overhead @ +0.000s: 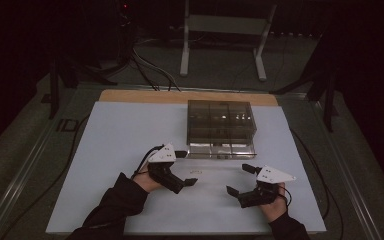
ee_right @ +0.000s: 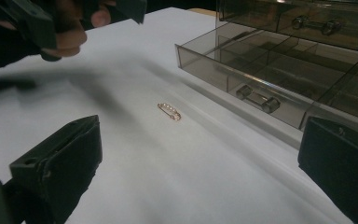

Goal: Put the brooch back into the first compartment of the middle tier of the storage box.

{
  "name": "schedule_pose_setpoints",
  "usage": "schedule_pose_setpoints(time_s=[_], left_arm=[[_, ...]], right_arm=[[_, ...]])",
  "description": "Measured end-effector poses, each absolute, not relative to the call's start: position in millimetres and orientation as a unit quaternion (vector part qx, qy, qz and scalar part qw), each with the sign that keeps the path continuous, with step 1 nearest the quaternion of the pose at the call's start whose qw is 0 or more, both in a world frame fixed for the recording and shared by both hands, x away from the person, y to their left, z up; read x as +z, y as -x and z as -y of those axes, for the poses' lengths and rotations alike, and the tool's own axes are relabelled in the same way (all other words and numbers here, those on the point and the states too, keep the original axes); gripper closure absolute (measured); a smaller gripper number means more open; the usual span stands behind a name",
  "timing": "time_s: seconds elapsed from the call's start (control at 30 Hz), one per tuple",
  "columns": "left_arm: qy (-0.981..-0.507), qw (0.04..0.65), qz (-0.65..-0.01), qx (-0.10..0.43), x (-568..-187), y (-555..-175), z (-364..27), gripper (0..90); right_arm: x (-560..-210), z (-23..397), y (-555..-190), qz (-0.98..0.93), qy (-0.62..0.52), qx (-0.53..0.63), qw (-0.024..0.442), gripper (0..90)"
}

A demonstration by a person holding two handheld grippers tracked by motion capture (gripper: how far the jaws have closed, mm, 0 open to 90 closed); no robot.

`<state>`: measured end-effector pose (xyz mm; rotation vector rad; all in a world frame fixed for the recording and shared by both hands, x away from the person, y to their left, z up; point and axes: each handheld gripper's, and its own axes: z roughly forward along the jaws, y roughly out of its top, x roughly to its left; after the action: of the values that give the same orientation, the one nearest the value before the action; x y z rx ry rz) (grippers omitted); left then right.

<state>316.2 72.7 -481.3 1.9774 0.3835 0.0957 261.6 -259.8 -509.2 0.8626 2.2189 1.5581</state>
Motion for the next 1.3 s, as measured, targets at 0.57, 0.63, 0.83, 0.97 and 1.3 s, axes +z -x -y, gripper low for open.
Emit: schedule_pose_setpoints(time_s=[0.57, 0.63, 0.83, 0.97, 1.3], left_arm=[[-0.862, 0.472, -0.182, 0.030, -500.1, -326.4, -57.3, 18.6], [-0.863, 0.468, -0.185, 0.025, -502.4, -328.2, -56.9, 22.3], [-0.879, 0.437, -0.189, 0.038, -510.1, -332.5, -52.4, 32.9], [-0.884, 0.423, -0.194, 0.049, -512.2, -333.8, -50.2, 42.5], [-0.897, 0.391, -0.197, 0.064, -521.2, -341.4, -40.4, 58.1]], right_arm=[[-509.5, 259.4, -262.0, -0.772, -0.299, 0.542, 0.143, 0.0], [-509.3, 259.3, -261.5, -0.773, -0.298, 0.542, 0.144, 0.0], [-509.4, 258.7, -261.7, -0.773, -0.297, 0.541, 0.144, 0.0], [-509.4, 258.6, -261.8, -0.773, -0.297, 0.542, 0.142, 0.0], [-509.5, 258.6, -262.0, -0.773, -0.297, 0.542, 0.143, 0.0]])
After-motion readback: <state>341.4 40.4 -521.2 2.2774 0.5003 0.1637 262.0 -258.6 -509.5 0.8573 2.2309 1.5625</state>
